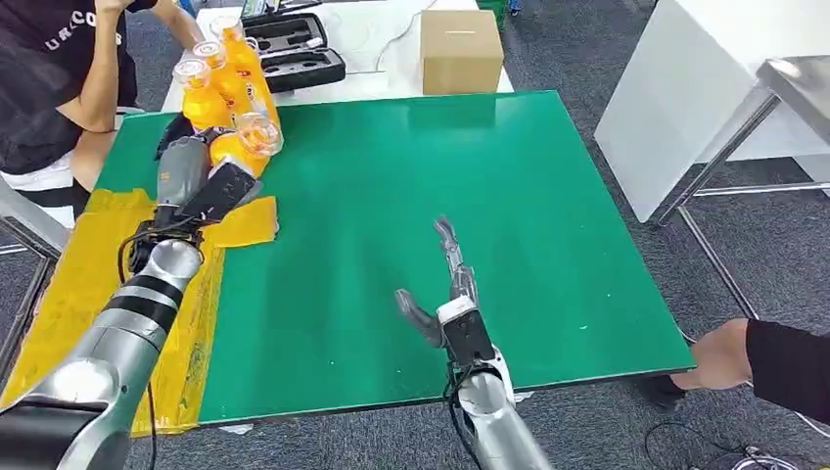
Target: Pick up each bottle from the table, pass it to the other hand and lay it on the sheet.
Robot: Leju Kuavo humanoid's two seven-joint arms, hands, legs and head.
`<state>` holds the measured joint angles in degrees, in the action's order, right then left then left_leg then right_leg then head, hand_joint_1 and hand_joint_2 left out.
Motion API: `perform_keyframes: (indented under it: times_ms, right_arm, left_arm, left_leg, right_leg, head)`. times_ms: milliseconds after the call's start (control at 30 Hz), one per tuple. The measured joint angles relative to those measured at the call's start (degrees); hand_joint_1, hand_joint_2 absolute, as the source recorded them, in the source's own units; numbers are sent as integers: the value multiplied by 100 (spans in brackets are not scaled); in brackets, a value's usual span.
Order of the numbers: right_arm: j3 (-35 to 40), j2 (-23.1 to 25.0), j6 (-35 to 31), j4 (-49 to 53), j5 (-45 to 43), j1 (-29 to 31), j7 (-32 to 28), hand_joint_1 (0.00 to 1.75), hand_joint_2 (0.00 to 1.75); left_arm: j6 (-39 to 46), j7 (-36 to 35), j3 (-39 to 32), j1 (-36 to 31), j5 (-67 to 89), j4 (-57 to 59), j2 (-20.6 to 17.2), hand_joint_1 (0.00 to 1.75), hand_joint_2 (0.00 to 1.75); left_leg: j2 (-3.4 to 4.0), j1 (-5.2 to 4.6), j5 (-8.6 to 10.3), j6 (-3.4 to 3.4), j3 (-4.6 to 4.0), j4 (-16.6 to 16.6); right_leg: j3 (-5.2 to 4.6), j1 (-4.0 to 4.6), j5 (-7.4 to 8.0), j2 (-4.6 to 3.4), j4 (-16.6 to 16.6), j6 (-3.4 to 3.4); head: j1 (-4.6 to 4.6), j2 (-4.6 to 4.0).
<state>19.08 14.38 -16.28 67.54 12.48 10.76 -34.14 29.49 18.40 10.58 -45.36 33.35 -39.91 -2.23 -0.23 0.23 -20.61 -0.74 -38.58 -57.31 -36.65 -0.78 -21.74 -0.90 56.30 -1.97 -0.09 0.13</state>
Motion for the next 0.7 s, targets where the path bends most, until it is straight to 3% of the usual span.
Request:
perform_keyframes:
  times_ms: [33, 67, 267, 700]
  right_arm:
    - [-13, -4, 2, 42, 0, -14, 2, 0, 0]
    - [-31, -7, 9, 83, 0, -28, 2, 0, 175]
    - [-90, -55, 190, 439, -177, -131, 2, 0, 175]
    - [-229, -195, 995, 693, -651, -141, 46, 0, 175]
  left_arm:
    - [35, -18, -2, -1, 59, 0, -11, 175, 175]
    - [169, -127, -2, -10, 261, 13, -26, 175, 175]
    - [494, -822, 110, -247, 2309, 398, -262, 175, 175]
    - [-1284, -562, 787, -264, 3858, 1521, -741, 175, 175]
  left_leg:
    - [0, 0, 0, 0, 0, 0]
    - [0, 0, 0, 0, 0, 0]
    - [4, 1, 0, 1, 1, 0]
    - [6, 1, 0, 1, -5, 0]
  right_leg:
    - [0, 0, 0, 0, 0, 0]
    - [0, 0, 0, 0, 0, 0]
    - [-5, 2, 2, -2, 1, 0]
    - [-11, 2, 1, -2, 1, 0]
  head:
    - [-2, 0]
    - [-2, 0]
    - [-2, 0]
    - [0, 0]
